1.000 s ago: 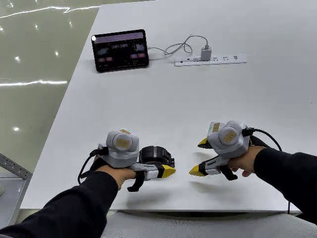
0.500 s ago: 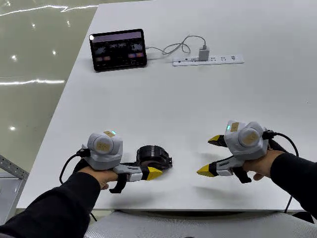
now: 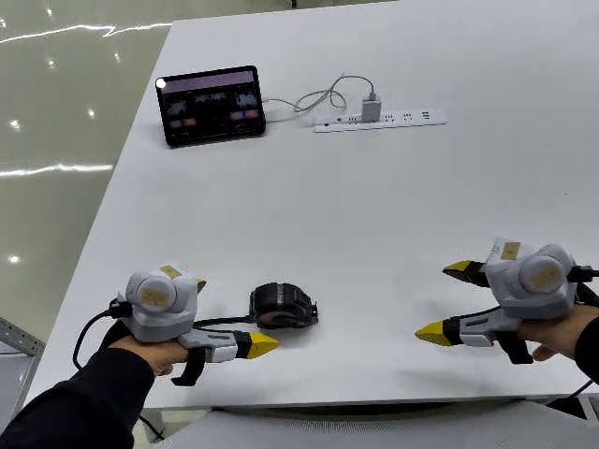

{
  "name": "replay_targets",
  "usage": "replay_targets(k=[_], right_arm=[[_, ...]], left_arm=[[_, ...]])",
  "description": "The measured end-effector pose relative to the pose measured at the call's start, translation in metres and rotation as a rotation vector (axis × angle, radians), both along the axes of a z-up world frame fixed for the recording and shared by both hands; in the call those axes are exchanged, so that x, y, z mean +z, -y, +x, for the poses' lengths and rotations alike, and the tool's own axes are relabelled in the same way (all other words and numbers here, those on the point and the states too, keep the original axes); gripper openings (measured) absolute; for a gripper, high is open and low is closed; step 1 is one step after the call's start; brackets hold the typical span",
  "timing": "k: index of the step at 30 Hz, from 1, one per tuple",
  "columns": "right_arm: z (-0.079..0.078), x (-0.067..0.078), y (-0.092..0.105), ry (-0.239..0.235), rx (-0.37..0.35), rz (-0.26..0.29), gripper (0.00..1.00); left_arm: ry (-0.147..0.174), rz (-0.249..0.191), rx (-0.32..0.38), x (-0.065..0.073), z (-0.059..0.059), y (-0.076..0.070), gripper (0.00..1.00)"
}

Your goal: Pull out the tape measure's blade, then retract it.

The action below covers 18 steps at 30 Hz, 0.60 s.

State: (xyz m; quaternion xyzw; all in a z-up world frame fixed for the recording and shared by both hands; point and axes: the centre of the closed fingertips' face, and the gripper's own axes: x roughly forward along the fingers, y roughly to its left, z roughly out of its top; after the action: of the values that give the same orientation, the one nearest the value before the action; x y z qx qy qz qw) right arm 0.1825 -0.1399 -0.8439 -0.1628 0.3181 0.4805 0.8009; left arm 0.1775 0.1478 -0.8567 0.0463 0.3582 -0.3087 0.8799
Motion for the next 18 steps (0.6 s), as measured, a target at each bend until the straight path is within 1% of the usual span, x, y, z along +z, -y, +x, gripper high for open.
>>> replay_targets(k=[2, 3, 5, 6, 8, 11, 14, 16, 17, 18], right_arm=[[-0.001, 0.001, 0.007, -0.008, -0.019, 0.007, 0.73], [-0.002, 0.002, 0.012, -0.005, -0.032, 0.006, 0.75], [-0.006, -0.002, 0.019, 0.001, -0.033, 0.001, 0.8], [-0.007, -0.002, 0.021, 0.004, -0.032, -0.003, 0.83], [-0.009, -0.002, 0.029, 0.007, -0.043, -0.015, 0.86], [-0.008, 0.001, 0.044, 0.019, -0.065, -0.008, 0.91], [-0.01, 0.004, 0.058, 0.032, -0.079, -0.009, 0.95], [-0.011, 0.004, 0.067, 0.035, -0.086, -0.007, 0.97], [-0.012, 0.005, 0.072, 0.033, -0.095, -0.005, 0.97], [-0.012, 0.005, 0.076, 0.03, -0.101, -0.002, 0.97]], left_arm=[[0.0, -0.005, 0.005, -0.001, -0.002, -0.004, 1.0], [-0.002, -0.006, 0.008, -0.002, -0.003, -0.006, 1.0], [-0.005, -0.001, 0.01, -0.004, -0.005, -0.01, 1.0], [-0.003, 0.004, 0.008, -0.004, -0.006, -0.012, 1.0], [0.016, 0.02, 0.002, -0.002, -0.007, -0.016, 1.0], [0.015, 0.007, 0.003, 0.002, -0.009, -0.019, 1.0], [0.022, 0.001, 0.015, 0.004, -0.011, -0.023, 1.0], [0.031, 0.005, 0.026, 0.003, -0.01, -0.027, 1.0], [0.025, 0.006, 0.034, 0.003, -0.012, -0.029, 1.0], [0.031, 0.01, 0.036, 0.004, -0.012, -0.03, 1.0]])
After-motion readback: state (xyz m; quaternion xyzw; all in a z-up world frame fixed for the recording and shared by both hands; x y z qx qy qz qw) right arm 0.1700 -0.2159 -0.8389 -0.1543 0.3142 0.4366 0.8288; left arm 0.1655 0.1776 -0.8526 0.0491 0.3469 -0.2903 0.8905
